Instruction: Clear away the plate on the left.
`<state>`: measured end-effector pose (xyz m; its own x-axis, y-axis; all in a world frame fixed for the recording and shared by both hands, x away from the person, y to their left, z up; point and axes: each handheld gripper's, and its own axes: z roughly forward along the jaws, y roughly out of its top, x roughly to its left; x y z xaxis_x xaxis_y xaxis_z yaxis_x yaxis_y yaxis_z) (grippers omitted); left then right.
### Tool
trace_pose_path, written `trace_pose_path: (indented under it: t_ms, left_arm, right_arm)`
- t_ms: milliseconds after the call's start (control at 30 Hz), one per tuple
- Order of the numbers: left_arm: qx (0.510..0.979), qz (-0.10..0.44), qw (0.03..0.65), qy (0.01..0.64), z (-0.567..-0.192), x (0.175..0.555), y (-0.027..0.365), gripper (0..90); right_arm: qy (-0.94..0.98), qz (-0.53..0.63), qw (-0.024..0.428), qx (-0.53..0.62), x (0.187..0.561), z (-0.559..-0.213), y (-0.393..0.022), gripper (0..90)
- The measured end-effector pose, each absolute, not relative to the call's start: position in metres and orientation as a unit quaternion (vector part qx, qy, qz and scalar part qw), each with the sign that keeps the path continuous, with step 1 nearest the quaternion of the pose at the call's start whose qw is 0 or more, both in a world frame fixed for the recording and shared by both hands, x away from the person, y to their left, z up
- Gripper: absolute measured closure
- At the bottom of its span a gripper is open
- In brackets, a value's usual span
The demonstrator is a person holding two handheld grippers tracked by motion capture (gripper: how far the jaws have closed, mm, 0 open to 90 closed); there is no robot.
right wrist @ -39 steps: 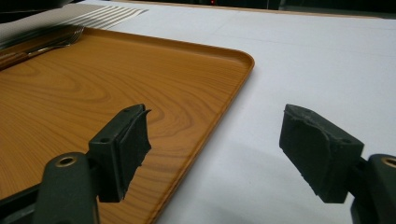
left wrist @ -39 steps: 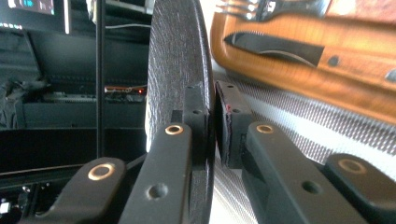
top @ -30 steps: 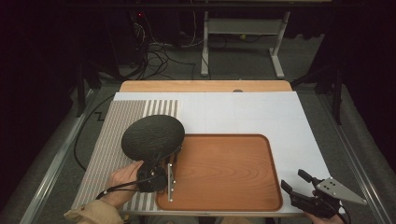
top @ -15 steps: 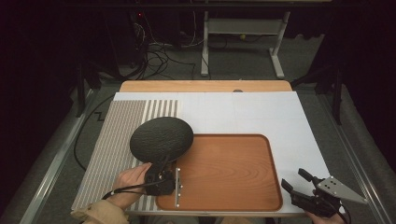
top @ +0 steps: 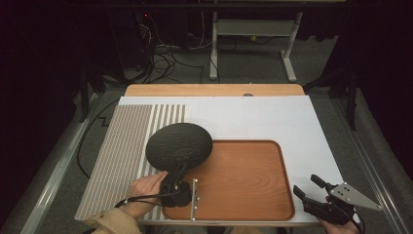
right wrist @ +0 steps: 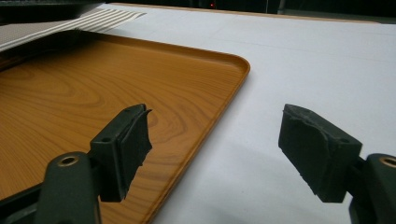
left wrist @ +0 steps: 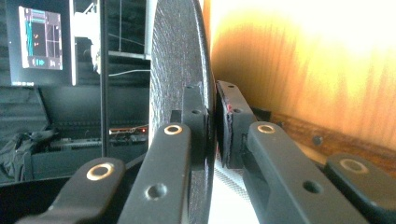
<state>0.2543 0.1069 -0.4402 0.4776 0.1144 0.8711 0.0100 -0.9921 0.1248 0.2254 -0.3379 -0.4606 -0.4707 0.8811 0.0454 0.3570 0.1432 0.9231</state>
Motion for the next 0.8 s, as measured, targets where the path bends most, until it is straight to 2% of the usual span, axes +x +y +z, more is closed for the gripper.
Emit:
trace_pose_path:
  t_ms: [800]
  left_arm:
    - [0.858, 0.506, 0.085, -0.002, -0.440, 0.244, 0.078, 79.5]
  right_arm:
    - [0.709, 0.485, 0.271, 0.433, 0.230, -0.461, -0.337, 25.4]
